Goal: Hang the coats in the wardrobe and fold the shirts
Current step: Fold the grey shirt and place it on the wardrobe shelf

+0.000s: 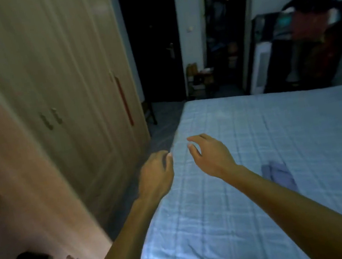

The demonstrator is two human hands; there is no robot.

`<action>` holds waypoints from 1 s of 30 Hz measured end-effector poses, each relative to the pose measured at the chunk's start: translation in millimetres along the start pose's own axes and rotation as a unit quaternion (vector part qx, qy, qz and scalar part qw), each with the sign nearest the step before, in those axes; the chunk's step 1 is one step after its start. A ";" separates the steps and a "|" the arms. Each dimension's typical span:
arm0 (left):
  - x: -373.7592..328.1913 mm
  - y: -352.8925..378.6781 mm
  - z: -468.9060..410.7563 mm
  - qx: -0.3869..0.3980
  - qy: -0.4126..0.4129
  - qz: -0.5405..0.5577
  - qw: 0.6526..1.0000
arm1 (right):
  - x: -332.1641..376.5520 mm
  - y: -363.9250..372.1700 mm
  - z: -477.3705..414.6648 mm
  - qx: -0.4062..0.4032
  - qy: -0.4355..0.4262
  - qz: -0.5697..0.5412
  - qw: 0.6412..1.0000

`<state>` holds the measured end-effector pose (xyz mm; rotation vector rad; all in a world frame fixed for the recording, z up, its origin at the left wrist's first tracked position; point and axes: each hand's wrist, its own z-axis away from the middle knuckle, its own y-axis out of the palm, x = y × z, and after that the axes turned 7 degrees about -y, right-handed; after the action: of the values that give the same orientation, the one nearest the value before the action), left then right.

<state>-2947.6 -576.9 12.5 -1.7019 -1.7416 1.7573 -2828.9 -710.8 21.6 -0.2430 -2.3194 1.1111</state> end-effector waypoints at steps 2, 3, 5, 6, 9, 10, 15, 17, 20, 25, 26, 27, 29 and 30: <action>-19.3 36.1 -7.3 0.034 0.016 0.029 0.999 | -32.0 -10.0 16.3 0.000 0.044 0.013 0.999; -28.3 53.5 -9.6 0.049 0.020 0.041 0.998 | -46.7 -13.5 24.6 0.000 0.065 0.019 0.998; -44.0 88.8 -14.4 0.080 0.036 0.057 0.995 | -73.7 -20.1 40.4 -0.004 0.105 0.030 0.994; -51.3 105.3 -15.4 0.099 0.045 0.062 0.992 | -86.1 -23.4 48.5 -0.007 0.123 0.034 0.992; -70.1 149.6 -17.3 0.157 0.066 0.081 0.982 | -121.5 -32.9 72.0 -0.007 0.190 0.058 0.980; -76.1 162.8 -18.1 0.174 0.075 0.086 0.978 | -132.4 -35.9 79.2 -0.005 0.213 0.068 0.975; -102.7 231.2 -19.2 0.261 0.110 0.084 0.956 | -183.6 -45.9 116.7 -0.001 0.276 0.074 0.958; -115.6 256.2 -20.2 0.292 0.123 0.075 0.946 | -211.1 -49.9 129.2 -0.002 0.302 0.076 0.950; -134.7 295.3 -27.2 0.318 0.128 0.066 0.937 | -262.3 -46.6 146.6 0.007 0.340 0.079 0.937; -157.6 374.9 -49.5 0.342 0.101 0.038 0.933 | -355.3 -30.8 166.2 0.033 0.375 0.041 0.925; -161.9 390.6 -52.4 0.344 0.092 0.030 0.934 | -373.2 -27.8 167.8 0.039 0.376 0.030 0.926; -167.3 406.3 -55.0 0.346 0.085 0.020 0.934 | -390.5 -24.9 168.8 0.045 0.375 0.020 0.926; -176.8 435.1 -57.0 0.359 0.071 0.004 0.931 | -421.4 -19.9 169.4 0.060 0.383 -0.007 0.922; -181.2 447.9 -57.3 0.365 0.062 0.004 0.929 | -436.8 -17.7 169.1 0.068 0.384 -0.019 0.921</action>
<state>-2584.8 -819.6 -202.4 -1.4261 -0.8433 1.9036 -2557.4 -1002.1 -225.7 -0.4802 -1.5366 0.9274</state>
